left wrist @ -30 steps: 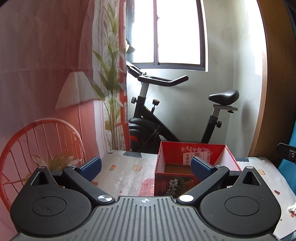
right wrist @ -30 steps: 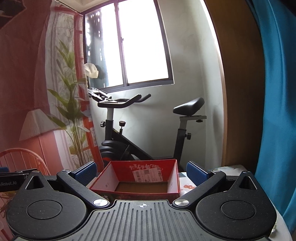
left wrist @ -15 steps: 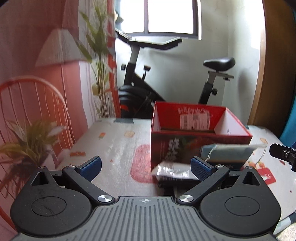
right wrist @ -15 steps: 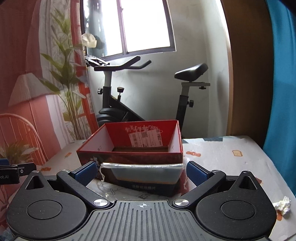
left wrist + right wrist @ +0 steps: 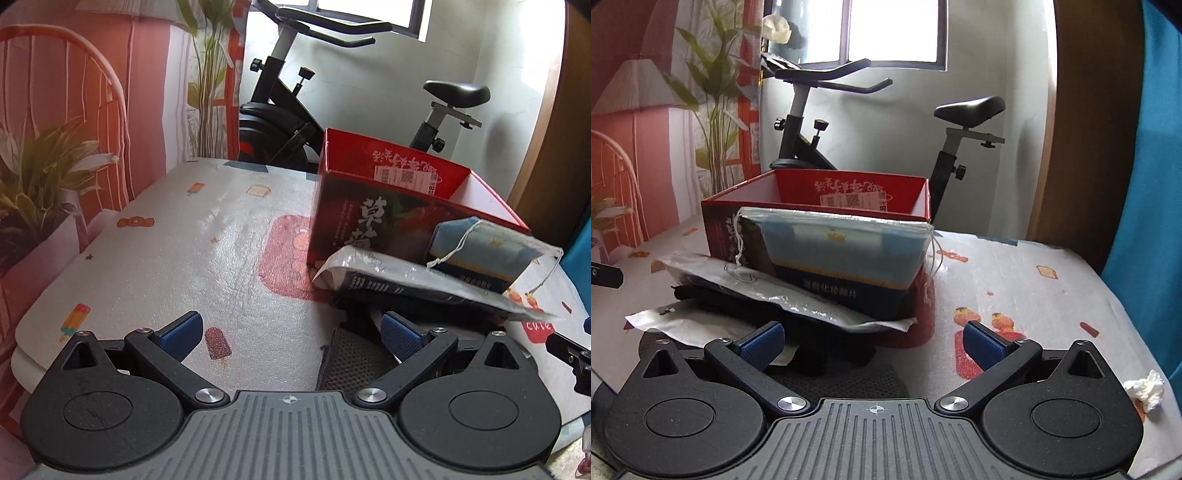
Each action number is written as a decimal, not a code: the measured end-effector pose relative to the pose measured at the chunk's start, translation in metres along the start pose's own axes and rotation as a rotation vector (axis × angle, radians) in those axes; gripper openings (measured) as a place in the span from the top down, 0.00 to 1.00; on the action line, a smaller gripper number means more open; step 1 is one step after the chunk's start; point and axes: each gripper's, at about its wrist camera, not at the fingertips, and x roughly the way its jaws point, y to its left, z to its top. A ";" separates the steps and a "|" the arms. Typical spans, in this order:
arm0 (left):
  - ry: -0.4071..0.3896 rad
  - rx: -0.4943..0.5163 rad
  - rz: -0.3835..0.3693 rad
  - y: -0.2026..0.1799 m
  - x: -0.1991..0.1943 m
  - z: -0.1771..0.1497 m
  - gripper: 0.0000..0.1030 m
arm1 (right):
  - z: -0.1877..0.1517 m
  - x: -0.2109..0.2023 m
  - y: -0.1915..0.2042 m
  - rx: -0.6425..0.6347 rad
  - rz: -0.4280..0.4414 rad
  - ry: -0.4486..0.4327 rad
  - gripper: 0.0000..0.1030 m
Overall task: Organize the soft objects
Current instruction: 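Lower the right tool toward the grey knit cloth beside the red box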
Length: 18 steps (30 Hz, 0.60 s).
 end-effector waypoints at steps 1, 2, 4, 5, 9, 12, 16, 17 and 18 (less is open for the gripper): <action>0.005 0.002 -0.004 0.001 0.002 -0.002 0.00 | -0.002 0.002 -0.001 0.008 0.004 0.010 0.00; 0.019 -0.002 -0.021 0.003 0.002 -0.005 0.00 | -0.004 0.004 -0.002 0.014 0.005 0.022 0.00; 0.044 -0.025 -0.055 0.009 0.007 -0.011 0.00 | -0.006 0.009 -0.004 0.020 -0.001 0.045 0.00; 0.056 -0.041 -0.067 0.011 0.009 -0.014 0.00 | -0.007 0.011 -0.005 0.025 0.000 0.052 0.00; 0.085 -0.065 -0.052 0.016 0.022 -0.020 0.00 | -0.015 0.026 -0.014 0.071 0.005 0.099 0.00; 0.117 -0.053 -0.047 0.013 0.033 -0.026 0.00 | -0.023 0.035 -0.019 0.096 0.002 0.127 0.00; 0.167 -0.054 -0.071 0.010 0.047 -0.033 0.00 | -0.028 0.045 -0.022 0.111 -0.011 0.126 0.00; 0.173 -0.050 -0.074 0.009 0.050 -0.035 0.00 | -0.029 0.048 -0.022 0.106 -0.013 0.122 0.00; 0.178 -0.045 -0.072 0.008 0.053 -0.036 0.00 | -0.030 0.051 -0.022 0.095 -0.014 0.120 0.00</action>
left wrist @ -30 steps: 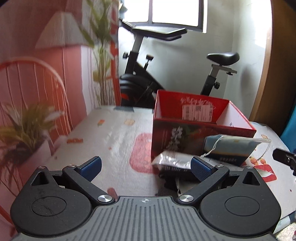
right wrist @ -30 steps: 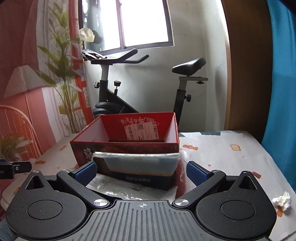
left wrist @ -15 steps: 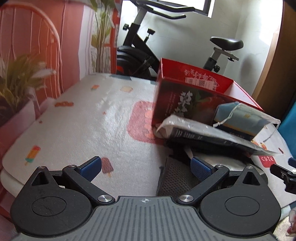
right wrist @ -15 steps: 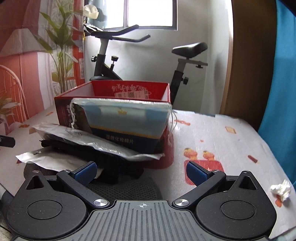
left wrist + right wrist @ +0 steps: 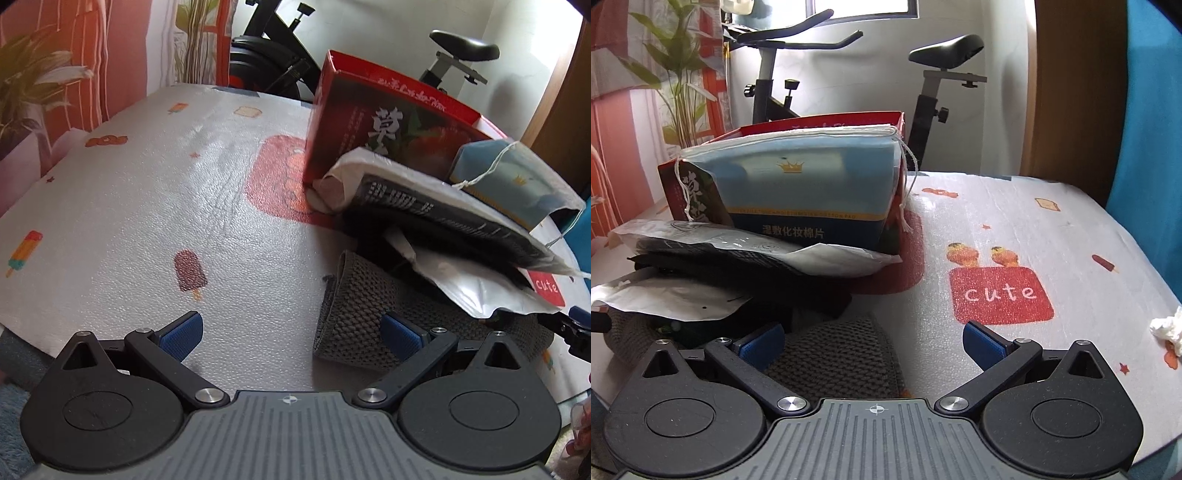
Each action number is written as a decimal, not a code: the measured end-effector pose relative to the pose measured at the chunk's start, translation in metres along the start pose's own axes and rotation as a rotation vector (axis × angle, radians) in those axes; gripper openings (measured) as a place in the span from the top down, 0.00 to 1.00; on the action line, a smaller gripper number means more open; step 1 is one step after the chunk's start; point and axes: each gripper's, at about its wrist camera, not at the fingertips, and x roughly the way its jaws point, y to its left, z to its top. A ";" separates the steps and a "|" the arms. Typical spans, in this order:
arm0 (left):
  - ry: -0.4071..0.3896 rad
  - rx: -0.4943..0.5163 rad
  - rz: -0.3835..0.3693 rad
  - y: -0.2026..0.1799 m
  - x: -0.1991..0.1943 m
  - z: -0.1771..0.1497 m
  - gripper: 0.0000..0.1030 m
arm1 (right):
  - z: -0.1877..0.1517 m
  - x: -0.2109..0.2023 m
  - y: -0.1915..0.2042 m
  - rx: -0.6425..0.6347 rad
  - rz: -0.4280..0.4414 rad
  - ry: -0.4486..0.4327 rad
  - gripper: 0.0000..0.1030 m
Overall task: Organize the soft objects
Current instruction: 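Lower the right tool toward the grey knit cloth beside the red box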
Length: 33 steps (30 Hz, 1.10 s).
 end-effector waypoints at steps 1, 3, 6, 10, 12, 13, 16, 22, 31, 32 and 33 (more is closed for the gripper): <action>0.003 0.005 0.003 -0.001 0.002 0.000 0.00 | -0.001 0.004 0.001 -0.015 -0.001 0.003 0.00; 0.009 0.011 0.008 -0.002 0.006 -0.001 0.00 | -0.004 0.010 0.004 -0.040 0.000 0.024 0.00; 0.013 0.004 0.007 -0.001 0.008 -0.001 0.00 | -0.007 0.017 0.007 -0.052 0.014 0.061 0.00; 0.031 -0.025 -0.031 0.001 0.010 0.000 0.00 | -0.013 0.025 0.012 -0.073 0.017 0.115 0.00; 0.026 -0.013 -0.029 -0.001 0.011 -0.001 0.00 | -0.014 0.028 0.012 -0.073 0.018 0.120 0.00; 0.022 -0.001 -0.024 -0.003 0.011 -0.001 0.00 | -0.014 0.029 0.012 -0.073 0.018 0.120 0.01; 0.019 0.007 -0.010 -0.005 0.013 -0.002 0.00 | -0.015 0.028 0.011 -0.070 0.019 0.120 0.01; -0.026 0.061 -0.021 -0.015 0.007 -0.004 0.01 | -0.015 0.026 0.017 -0.117 0.015 0.098 0.09; -0.092 0.046 -0.130 -0.015 0.004 -0.006 0.07 | -0.015 0.022 0.020 -0.117 0.027 0.097 0.13; -0.092 0.049 -0.139 -0.017 0.005 -0.007 0.07 | -0.015 0.023 0.019 -0.113 0.029 0.099 0.12; -0.088 0.058 -0.140 -0.020 0.008 -0.007 0.07 | -0.015 0.023 0.018 -0.107 0.032 0.100 0.11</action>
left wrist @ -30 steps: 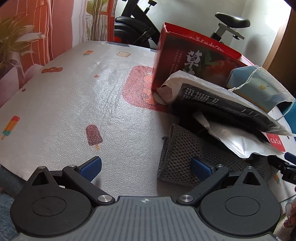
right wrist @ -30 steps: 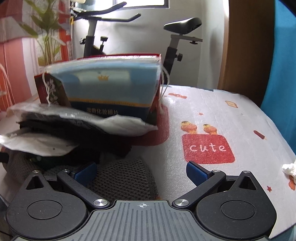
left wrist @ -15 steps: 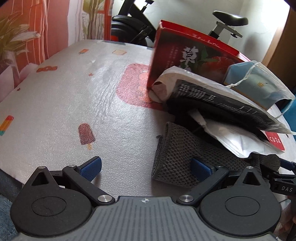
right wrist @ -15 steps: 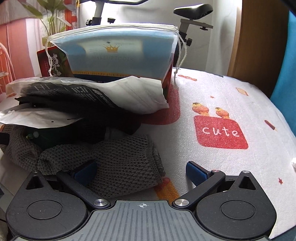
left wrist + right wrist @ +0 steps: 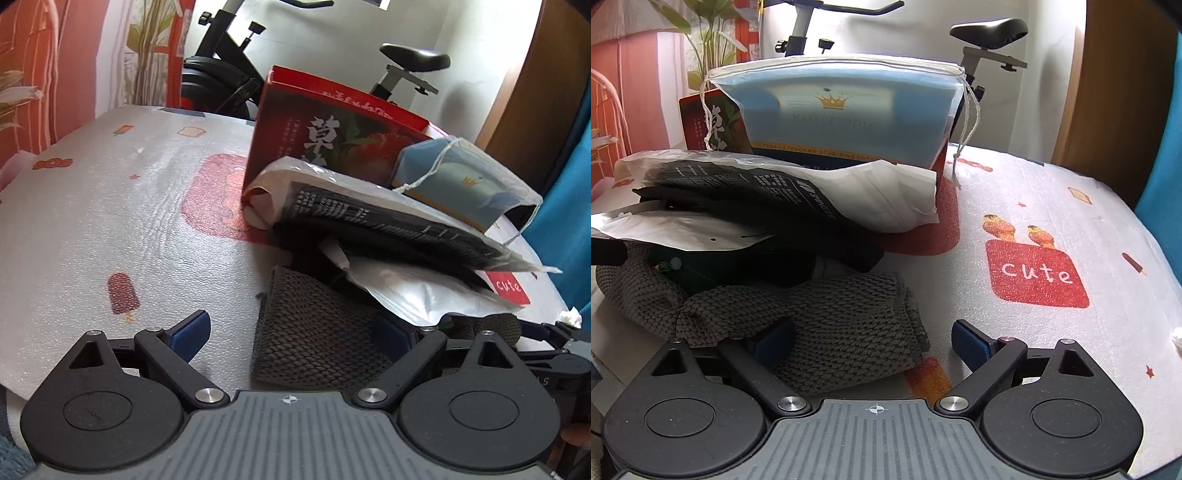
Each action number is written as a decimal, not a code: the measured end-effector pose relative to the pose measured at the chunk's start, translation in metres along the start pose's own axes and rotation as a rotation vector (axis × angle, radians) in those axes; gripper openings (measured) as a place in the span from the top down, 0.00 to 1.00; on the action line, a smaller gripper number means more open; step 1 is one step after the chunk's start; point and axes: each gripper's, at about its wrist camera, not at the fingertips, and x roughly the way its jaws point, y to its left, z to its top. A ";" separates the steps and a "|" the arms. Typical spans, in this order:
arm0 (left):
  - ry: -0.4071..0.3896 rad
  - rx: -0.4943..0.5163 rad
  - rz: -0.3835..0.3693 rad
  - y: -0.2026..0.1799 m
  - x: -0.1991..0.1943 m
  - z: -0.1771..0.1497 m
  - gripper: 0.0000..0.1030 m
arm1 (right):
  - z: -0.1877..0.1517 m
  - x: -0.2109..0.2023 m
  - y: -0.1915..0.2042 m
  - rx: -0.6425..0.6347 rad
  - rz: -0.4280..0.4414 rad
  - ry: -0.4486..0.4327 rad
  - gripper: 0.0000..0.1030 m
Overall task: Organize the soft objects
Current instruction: 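Lower the right tool toward the grey knit cloth beside the red box, then close the right gripper on the grey knit cloth and lift it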
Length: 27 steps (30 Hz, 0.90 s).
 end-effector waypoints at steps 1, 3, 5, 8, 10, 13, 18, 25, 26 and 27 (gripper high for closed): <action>0.005 0.009 0.002 -0.002 0.002 0.000 0.08 | 0.000 0.001 -0.001 0.008 0.003 0.003 0.10; 0.011 0.022 0.005 -0.005 0.006 -0.001 0.09 | 0.000 0.003 -0.004 0.025 0.006 0.010 0.07; 0.024 0.030 0.014 -0.007 0.010 -0.001 0.13 | 0.000 0.003 -0.006 0.033 0.010 0.011 0.07; 0.048 0.041 0.031 -0.009 0.014 -0.003 0.22 | 0.000 0.004 -0.007 0.038 0.014 0.011 0.07; 0.045 0.052 0.021 -0.011 0.013 -0.004 0.37 | 0.000 0.004 -0.008 0.041 0.017 0.010 0.08; 0.056 0.078 0.014 -0.014 0.012 -0.005 0.47 | 0.000 0.003 -0.007 0.039 0.028 0.007 0.12; 0.062 0.088 0.021 -0.015 0.011 -0.007 0.49 | -0.001 0.000 -0.004 0.023 0.043 0.002 0.22; 0.072 0.162 0.055 -0.024 0.011 -0.011 0.49 | 0.000 -0.004 0.003 0.000 0.057 0.001 0.34; 0.075 0.157 0.055 -0.024 0.012 -0.010 0.49 | 0.000 -0.004 0.004 0.000 0.058 0.003 0.35; 0.078 0.152 0.057 -0.024 0.011 -0.009 0.49 | -0.001 -0.005 0.004 0.002 0.061 0.005 0.36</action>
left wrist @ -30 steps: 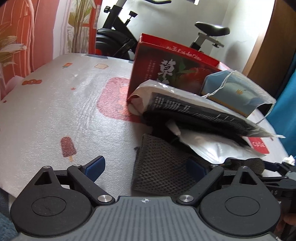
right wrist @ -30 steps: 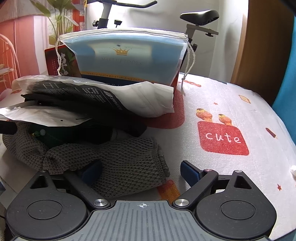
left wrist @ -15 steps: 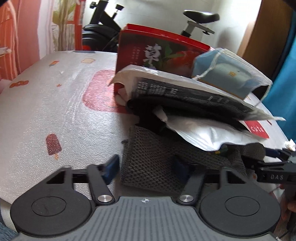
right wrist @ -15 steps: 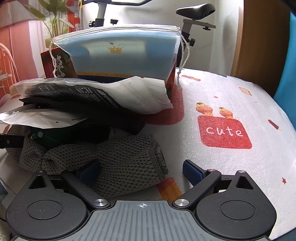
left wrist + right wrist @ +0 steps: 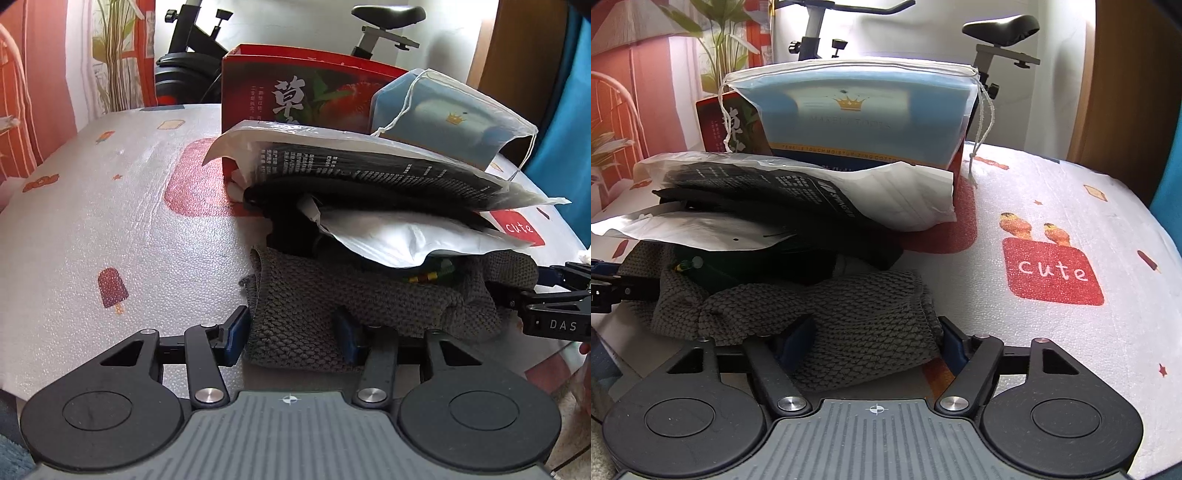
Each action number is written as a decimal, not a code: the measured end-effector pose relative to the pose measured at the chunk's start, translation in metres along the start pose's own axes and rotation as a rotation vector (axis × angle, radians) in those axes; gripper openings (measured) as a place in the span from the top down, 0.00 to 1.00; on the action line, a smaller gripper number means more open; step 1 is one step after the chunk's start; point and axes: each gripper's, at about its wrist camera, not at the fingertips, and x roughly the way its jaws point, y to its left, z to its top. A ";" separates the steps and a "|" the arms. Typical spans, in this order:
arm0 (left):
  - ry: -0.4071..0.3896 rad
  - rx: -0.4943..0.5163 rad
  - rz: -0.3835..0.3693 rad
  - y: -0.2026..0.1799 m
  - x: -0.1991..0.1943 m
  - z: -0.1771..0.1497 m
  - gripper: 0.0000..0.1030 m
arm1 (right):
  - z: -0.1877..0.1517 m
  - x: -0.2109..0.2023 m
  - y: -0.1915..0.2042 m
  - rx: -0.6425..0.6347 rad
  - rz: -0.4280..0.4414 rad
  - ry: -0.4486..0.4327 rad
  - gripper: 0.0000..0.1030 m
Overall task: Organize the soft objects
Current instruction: 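Close the right gripper on the grey knit cloth and lift it, then carry the grey cloth with the right gripper over the red box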
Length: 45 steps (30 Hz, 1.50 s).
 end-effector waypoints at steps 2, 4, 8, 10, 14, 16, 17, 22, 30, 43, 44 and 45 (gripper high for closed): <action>0.005 0.003 0.008 -0.001 -0.001 0.000 0.49 | 0.000 -0.001 -0.001 0.009 0.012 0.004 0.39; 0.008 0.007 0.016 -0.003 -0.002 -0.001 0.53 | 0.000 -0.002 -0.001 0.011 0.024 0.008 0.45; 0.009 -0.023 -0.032 0.001 -0.005 -0.001 0.79 | -0.002 -0.010 0.004 -0.008 0.065 0.014 0.73; 0.004 -0.014 -0.027 0.000 -0.009 -0.002 0.81 | -0.003 -0.014 0.005 -0.003 0.111 0.016 0.89; -0.013 -0.030 -0.016 0.001 -0.020 -0.003 0.82 | -0.001 -0.026 0.007 0.004 0.125 0.007 0.89; -0.033 -0.043 -0.010 0.003 -0.029 -0.003 0.82 | -0.001 -0.035 0.007 0.002 0.139 -0.002 0.89; -0.052 -0.040 -0.005 0.002 -0.035 -0.002 0.82 | 0.000 -0.040 0.008 -0.002 0.144 -0.008 0.90; -0.163 0.004 -0.003 -0.007 -0.070 0.003 0.82 | 0.005 -0.071 0.009 -0.013 0.155 -0.058 0.90; -0.316 0.011 0.015 -0.014 -0.107 0.009 0.82 | 0.011 -0.116 0.008 -0.032 0.161 -0.220 0.92; -0.403 -0.036 0.025 -0.011 -0.124 0.021 0.82 | 0.036 -0.134 0.014 -0.086 0.159 -0.320 0.92; -0.401 -0.045 0.022 -0.010 -0.124 0.021 0.82 | 0.036 -0.134 0.014 -0.088 0.159 -0.319 0.92; -0.399 -0.054 0.021 -0.009 -0.124 0.021 0.82 | 0.037 -0.133 0.015 -0.091 0.159 -0.318 0.92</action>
